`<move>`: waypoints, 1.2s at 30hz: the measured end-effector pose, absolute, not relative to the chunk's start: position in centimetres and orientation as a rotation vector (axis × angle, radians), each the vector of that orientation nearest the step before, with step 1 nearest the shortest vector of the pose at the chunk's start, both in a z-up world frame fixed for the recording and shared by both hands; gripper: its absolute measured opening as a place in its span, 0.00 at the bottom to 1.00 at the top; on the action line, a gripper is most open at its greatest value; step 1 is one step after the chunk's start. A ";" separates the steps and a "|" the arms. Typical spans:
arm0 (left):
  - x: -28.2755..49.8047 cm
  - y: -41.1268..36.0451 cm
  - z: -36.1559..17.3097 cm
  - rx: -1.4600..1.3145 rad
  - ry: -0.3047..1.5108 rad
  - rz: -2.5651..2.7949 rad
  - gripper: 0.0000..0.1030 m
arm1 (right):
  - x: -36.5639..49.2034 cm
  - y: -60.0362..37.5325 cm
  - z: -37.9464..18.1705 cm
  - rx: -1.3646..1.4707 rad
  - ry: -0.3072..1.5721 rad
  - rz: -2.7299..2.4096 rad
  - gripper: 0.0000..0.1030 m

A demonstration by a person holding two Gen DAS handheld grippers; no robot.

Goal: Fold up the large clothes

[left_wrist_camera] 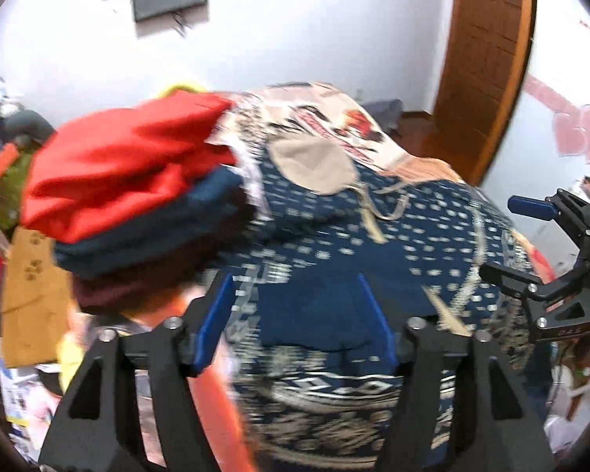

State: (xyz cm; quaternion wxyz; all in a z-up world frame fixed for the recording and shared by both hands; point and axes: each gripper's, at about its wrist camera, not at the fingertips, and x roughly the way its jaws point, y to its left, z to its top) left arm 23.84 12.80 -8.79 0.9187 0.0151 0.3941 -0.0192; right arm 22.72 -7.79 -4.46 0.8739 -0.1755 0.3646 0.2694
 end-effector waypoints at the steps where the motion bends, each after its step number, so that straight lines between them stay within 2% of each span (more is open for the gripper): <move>1: 23.6 13.6 -8.7 0.042 0.808 -0.017 0.66 | 22.8 -6.7 -4.5 -0.379 0.768 0.590 0.90; 7: 22.0 17.7 -11.2 0.043 0.873 0.069 0.68 | 22.7 -1.2 -6.2 -0.475 0.807 0.715 0.90; 18: 19.7 20.4 -18.1 -0.083 0.992 0.030 0.68 | 23.5 6.8 -13.0 -0.574 1.011 0.794 0.88; 24: 19.9 21.2 -19.9 -0.114 1.027 0.021 0.68 | 23.4 9.2 -15.3 -0.621 1.058 0.820 0.67; 27: 20.2 21.5 -20.7 -0.146 1.047 0.024 0.68 | 23.8 9.5 -16.2 -0.612 1.080 0.837 0.43; 29: 20.5 21.5 -21.4 -0.187 1.077 0.005 0.68 | 23.9 9.1 -16.3 -0.587 1.079 0.816 0.33; 30: 20.6 21.4 -21.7 -0.197 1.088 -0.006 0.68 | 24.1 8.8 -16.2 -0.578 1.075 0.804 0.20; 31: 20.7 21.2 -22.0 -0.207 1.096 -0.012 0.68 | 24.3 8.4 -16.1 -0.564 1.072 0.790 0.11; 36: 21.8 19.7 -23.0 -0.197 1.123 0.000 0.68 | 26.3 5.3 -13.4 -0.388 1.051 0.757 0.10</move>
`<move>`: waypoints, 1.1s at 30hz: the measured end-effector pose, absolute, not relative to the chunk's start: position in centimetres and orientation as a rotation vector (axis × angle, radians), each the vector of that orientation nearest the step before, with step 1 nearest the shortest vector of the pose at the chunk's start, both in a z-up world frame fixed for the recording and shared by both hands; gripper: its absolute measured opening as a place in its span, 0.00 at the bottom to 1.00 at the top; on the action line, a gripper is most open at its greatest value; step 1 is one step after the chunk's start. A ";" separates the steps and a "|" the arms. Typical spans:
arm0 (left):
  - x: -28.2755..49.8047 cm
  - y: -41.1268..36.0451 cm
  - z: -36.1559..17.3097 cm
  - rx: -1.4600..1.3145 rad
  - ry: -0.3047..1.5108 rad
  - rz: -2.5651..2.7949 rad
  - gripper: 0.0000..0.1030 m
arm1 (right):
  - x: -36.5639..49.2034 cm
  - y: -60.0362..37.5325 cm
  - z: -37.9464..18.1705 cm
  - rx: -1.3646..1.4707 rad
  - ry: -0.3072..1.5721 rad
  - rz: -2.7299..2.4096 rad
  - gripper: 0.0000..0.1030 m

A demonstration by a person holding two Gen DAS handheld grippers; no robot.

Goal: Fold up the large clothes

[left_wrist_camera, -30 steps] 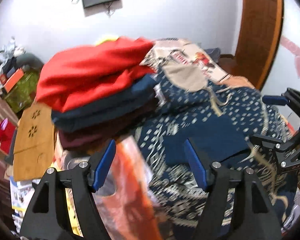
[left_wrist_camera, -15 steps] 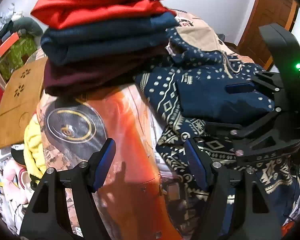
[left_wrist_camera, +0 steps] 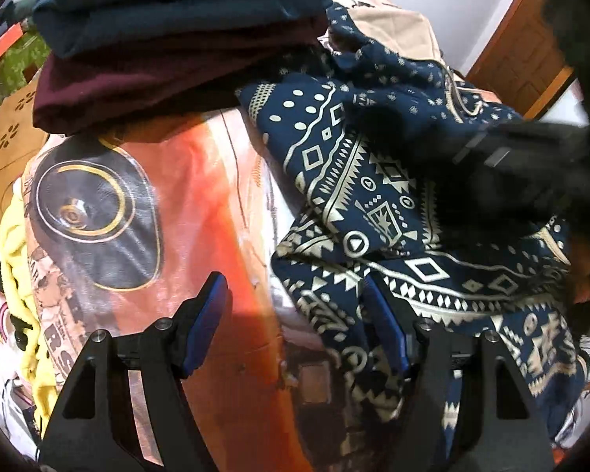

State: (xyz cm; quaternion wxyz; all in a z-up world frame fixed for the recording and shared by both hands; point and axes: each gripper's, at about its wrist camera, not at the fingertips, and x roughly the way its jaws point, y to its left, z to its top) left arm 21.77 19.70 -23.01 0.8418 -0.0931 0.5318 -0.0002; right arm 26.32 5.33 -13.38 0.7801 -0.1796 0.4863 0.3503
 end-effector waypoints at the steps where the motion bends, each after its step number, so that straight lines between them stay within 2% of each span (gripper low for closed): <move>1: 22.0 19.5 -23.1 -0.203 1.124 0.008 0.68 | 26.6 4.3 -12.0 -0.364 1.008 0.740 0.10; 10: 23.7 20.5 -23.2 -0.210 1.092 0.197 0.68 | 29.4 -4.7 -0.4 -0.199 0.713 0.589 0.09; 15: 22.8 22.0 -22.7 -0.242 1.016 0.294 0.68 | 30.1 -10.7 2.1 -0.084 0.633 0.491 0.09; 33: 24.1 21.7 -24.7 -0.215 1.101 0.307 0.73 | 27.7 -23.1 -9.8 0.115 0.985 0.302 0.09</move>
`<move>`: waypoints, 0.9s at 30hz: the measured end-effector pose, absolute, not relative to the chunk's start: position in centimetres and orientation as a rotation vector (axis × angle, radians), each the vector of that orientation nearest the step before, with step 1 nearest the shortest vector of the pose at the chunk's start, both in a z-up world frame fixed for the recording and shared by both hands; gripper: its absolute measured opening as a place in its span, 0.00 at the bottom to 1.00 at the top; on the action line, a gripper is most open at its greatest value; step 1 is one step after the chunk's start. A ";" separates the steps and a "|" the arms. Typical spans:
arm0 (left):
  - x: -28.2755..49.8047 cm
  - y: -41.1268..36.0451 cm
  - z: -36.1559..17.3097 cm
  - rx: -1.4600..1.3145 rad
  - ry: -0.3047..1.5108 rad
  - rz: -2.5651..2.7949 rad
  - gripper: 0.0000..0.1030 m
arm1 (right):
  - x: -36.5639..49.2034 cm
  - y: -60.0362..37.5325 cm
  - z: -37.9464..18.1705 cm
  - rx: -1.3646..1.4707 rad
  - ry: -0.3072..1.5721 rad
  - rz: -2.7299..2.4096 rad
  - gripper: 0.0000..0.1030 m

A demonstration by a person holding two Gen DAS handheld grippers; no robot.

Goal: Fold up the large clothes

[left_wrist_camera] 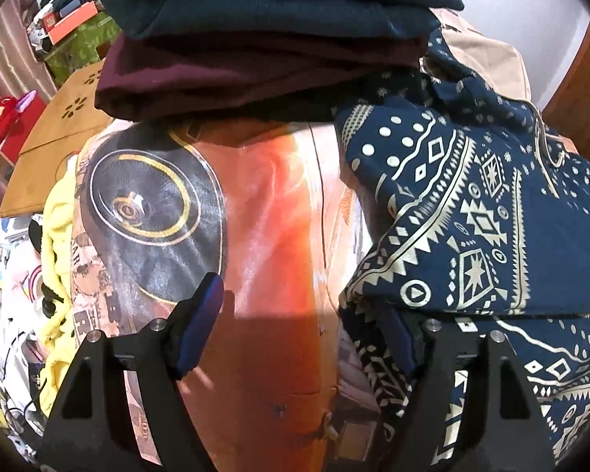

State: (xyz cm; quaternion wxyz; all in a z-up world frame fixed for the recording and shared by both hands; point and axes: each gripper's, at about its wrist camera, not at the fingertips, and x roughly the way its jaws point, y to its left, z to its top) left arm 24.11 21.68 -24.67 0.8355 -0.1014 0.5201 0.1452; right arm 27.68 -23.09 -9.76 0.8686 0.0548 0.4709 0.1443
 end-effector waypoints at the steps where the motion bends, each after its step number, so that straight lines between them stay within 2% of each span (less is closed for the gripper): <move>1: 24.2 21.6 -24.7 -0.209 1.110 0.305 0.73 | 27.4 -23.4 -10.2 0.108 0.999 0.302 0.09; 9: 22.1 19.3 -21.8 -0.123 1.111 0.225 0.73 | 26.2 -23.8 -10.5 0.093 1.022 0.293 0.13; 21: 22.0 13.9 -13.0 -0.050 0.901 0.089 0.73 | 26.3 -25.6 -6.1 0.052 0.905 0.283 0.14; 23: 23.0 12.9 -11.6 -0.049 0.859 0.074 0.73 | 26.7 -26.1 -5.1 0.038 0.871 0.272 0.21; 24: 23.3 12.6 -11.0 -0.047 0.844 0.071 0.74 | 27.0 -26.4 -4.7 0.028 0.854 0.259 0.36; 25: 23.9 12.1 -10.5 -0.045 0.824 0.064 0.75 | 27.4 -26.8 -4.5 0.017 0.835 0.233 0.55; 27: 25.0 11.2 -9.8 -0.042 0.790 0.051 0.75 | 27.9 -27.7 -4.3 0.015 0.801 0.185 0.66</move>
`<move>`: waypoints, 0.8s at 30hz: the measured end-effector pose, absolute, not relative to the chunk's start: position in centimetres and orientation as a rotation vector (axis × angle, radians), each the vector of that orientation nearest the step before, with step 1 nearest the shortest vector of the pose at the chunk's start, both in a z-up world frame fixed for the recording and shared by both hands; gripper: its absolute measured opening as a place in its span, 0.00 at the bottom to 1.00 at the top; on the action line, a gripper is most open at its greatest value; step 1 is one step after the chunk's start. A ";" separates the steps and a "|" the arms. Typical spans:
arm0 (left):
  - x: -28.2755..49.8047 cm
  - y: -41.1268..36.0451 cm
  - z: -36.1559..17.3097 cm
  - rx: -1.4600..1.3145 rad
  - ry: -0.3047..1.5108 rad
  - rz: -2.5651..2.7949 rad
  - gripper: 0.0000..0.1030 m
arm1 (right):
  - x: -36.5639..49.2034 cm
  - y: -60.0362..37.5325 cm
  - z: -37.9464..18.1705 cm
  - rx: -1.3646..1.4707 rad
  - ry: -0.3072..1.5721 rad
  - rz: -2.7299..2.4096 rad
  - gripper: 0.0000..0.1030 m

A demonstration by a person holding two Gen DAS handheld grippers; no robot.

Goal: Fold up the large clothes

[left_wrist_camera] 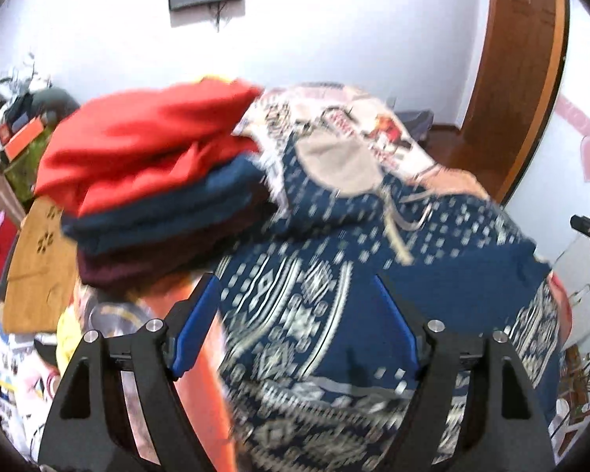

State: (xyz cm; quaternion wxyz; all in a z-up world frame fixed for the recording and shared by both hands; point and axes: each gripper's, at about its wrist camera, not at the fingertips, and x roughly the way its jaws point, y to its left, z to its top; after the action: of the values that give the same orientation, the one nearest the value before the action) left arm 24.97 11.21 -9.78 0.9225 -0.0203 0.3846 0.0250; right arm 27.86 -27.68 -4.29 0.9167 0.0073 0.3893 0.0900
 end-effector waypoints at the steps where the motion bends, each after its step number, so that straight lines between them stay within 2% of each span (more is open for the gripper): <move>1: 25.4 10.8 -9.6 -0.043 0.777 0.041 0.75 | 28.3 -28.3 -4.4 0.019 0.786 0.159 0.66; 7: 28.8 8.3 -10.1 -0.060 0.771 -0.021 0.75 | 31.9 -32.1 -7.7 0.185 0.910 0.139 0.66; 18: 32.3 6.0 -15.6 -0.073 0.897 -0.067 0.75 | 37.3 -36.1 -17.4 0.454 1.172 0.115 0.66; 24: 33.0 5.8 -17.3 -0.065 0.933 -0.064 0.75 | 39.1 -36.7 -19.5 0.543 1.161 0.113 0.66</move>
State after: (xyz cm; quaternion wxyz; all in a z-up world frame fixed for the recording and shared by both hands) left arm 33.05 5.82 -17.27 0.8922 -0.0313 0.4496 -0.0308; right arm 39.10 -36.65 -19.47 0.8002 0.2530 0.5412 0.0526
